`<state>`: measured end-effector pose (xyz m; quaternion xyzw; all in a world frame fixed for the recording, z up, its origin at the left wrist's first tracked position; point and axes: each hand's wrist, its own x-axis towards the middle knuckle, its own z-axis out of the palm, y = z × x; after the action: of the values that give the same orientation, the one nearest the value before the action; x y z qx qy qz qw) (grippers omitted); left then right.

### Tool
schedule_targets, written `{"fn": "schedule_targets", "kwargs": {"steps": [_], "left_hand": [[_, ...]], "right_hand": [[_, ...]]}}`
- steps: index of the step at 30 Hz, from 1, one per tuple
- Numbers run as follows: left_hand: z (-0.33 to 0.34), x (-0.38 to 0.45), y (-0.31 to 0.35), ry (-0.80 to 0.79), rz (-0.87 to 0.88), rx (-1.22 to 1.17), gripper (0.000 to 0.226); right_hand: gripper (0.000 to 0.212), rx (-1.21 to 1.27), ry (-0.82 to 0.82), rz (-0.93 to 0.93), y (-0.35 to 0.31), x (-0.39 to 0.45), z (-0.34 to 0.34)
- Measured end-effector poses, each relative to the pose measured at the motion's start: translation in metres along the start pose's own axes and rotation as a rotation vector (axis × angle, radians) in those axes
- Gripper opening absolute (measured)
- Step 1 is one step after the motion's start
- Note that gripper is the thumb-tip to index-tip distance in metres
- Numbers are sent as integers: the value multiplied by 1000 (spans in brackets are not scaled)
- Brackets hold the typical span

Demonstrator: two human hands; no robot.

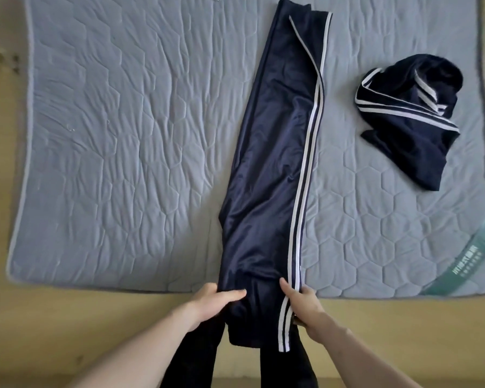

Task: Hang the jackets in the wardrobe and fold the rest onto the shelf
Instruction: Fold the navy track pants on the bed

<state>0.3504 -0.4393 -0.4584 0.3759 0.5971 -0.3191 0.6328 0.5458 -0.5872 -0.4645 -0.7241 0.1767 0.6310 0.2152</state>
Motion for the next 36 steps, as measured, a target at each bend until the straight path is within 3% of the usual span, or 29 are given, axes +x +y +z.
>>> {"fn": "schedule_targets", "kwargs": {"steps": [6,10,13,15,17,19,24,27,31,33,36], "left_hand": [[-4,-34,5,-24,-36,-97,44],[-11,-45,33,68,81,-120,60],[-26,-54,79,163,228,-157,68],[-38,-56,119,172,319,-166,65],[-49,-54,162,202,390,-171,45],[-59,-50,206,185,438,-240,25],[-86,-39,291,93,548,-437,47],[-88,-9,309,166,564,-304,67],[-85,49,284,445,432,96,66],[-81,72,263,449,355,85,76],[-73,101,240,399,259,57,92]], "right_hand": [[21,30,-123,85,-13,-34,-13],[43,65,-109,16,-49,-44,-17],[51,179,-57,-101,-93,-46,-22],[33,189,-61,-160,-127,-47,-26],[16,211,-66,-195,-160,-45,-31],[21,326,-35,-221,-194,-41,-34],[38,529,-65,-333,-266,-27,-47],[36,435,35,-383,-284,-8,-47],[61,43,258,-346,-272,41,-39],[76,-131,315,-324,-256,65,-37],[89,-180,288,-268,-234,98,-33]]}}
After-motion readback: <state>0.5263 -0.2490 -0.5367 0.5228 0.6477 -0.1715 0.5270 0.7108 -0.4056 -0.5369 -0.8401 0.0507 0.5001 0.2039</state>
